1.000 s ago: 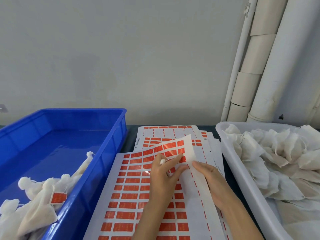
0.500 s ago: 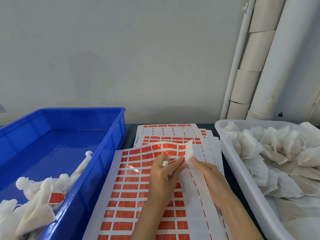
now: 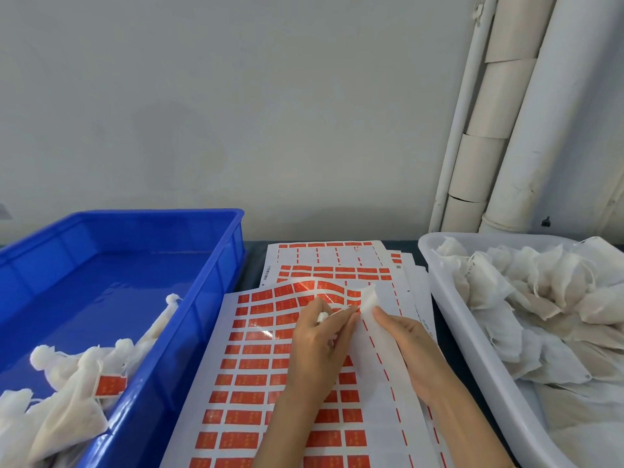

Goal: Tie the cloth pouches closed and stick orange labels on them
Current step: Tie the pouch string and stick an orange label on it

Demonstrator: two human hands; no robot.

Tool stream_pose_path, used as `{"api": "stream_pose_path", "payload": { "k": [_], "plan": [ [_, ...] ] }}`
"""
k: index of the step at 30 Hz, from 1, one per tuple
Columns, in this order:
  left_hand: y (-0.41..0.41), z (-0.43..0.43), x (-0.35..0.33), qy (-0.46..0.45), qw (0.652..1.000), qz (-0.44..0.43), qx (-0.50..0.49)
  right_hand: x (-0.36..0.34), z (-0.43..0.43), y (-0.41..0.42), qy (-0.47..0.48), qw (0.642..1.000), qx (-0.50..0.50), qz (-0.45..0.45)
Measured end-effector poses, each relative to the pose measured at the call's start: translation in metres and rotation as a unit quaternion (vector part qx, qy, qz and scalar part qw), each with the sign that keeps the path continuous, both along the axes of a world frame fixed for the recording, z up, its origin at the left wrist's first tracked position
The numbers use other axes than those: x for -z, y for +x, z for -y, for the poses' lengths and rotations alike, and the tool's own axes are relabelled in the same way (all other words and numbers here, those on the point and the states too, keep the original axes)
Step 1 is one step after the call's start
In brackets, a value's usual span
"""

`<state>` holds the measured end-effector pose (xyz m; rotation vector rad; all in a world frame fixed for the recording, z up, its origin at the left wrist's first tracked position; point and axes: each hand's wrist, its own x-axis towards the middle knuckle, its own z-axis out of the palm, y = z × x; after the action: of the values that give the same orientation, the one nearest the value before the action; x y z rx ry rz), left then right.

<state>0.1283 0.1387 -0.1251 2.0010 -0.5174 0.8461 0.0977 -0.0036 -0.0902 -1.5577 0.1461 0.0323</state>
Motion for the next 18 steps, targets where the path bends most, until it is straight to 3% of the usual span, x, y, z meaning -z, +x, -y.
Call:
{"api": "stream_pose_path", "payload": {
  "k": [18],
  "plan": [
    [-0.0042, 0.0082, -0.0095, -0.245, 0.961, -0.126, 0.0, 0.0025, 0.0031, 0.0011, 0.003, 1.0, 0.031, 0.006]
  ]
}}
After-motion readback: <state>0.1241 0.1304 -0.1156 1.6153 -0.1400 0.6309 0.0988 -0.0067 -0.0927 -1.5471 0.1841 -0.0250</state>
